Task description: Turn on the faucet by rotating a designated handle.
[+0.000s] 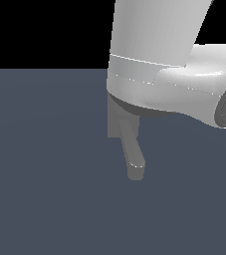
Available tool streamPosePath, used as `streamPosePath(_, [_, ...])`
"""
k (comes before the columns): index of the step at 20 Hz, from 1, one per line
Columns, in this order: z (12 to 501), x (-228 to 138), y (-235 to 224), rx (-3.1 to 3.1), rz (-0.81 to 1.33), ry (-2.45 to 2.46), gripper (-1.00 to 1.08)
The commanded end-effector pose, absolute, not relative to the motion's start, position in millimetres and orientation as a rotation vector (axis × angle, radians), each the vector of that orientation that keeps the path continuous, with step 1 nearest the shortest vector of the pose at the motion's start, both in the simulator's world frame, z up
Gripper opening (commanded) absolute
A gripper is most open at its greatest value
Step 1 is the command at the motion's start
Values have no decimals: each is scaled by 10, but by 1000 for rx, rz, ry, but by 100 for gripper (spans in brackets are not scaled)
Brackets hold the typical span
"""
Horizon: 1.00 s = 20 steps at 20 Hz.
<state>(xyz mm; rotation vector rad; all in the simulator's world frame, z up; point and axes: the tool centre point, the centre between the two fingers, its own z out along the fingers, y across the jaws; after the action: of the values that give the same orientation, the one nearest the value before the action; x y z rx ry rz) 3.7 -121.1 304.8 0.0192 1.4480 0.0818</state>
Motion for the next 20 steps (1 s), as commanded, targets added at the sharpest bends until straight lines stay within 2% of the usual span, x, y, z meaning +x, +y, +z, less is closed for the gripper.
streamPosePath(1, [2823,81,-1249,-29,59,1571,-100])
streamPosePath(4, [3014,43,-1262,6,76,1470,-100])
streamPosePath(20, [2349,105,-1693,-27,60,1567,-100])
